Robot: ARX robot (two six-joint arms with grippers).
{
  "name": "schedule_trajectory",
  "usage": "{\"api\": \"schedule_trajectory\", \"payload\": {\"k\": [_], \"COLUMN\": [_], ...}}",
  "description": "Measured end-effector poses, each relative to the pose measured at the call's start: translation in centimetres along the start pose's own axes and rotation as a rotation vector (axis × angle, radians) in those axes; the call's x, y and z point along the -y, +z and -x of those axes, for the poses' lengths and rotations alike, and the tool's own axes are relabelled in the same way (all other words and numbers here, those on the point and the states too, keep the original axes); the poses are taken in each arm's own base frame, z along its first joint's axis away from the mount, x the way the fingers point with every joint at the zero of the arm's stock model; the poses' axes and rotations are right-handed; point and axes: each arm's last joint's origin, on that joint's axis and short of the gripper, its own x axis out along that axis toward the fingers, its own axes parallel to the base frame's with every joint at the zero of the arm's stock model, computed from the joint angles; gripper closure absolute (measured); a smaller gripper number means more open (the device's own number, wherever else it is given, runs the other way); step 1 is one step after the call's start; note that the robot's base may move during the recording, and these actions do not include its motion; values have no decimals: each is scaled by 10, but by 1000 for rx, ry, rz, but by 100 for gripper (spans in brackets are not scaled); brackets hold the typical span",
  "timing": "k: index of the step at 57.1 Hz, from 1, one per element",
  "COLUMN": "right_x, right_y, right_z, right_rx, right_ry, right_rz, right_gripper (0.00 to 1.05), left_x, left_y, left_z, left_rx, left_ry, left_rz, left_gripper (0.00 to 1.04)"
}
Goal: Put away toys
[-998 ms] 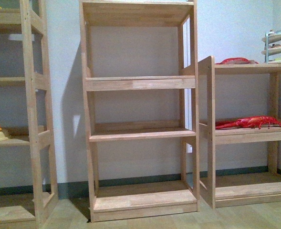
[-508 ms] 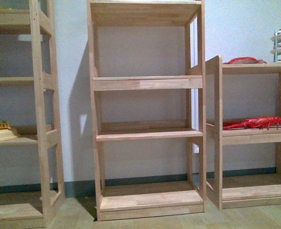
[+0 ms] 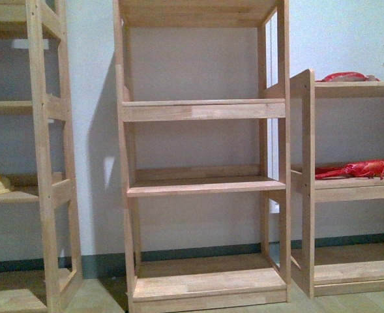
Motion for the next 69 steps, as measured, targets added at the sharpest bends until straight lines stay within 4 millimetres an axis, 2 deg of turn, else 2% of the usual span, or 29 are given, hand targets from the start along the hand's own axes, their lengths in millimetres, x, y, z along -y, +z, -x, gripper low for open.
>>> {"api": "schedule_trajectory", "payload": {"k": [69], "right_x": [0], "right_y": [0], "right_z": [0], "right_rx": [0], "right_ry": [1], "right_rz": [0], "right_gripper": [99], "left_x": [0], "left_y": [0], "left_z": [0], "left_rx": [0], "left_ry": [0], "left_rz": [0], "left_gripper": [6]}}
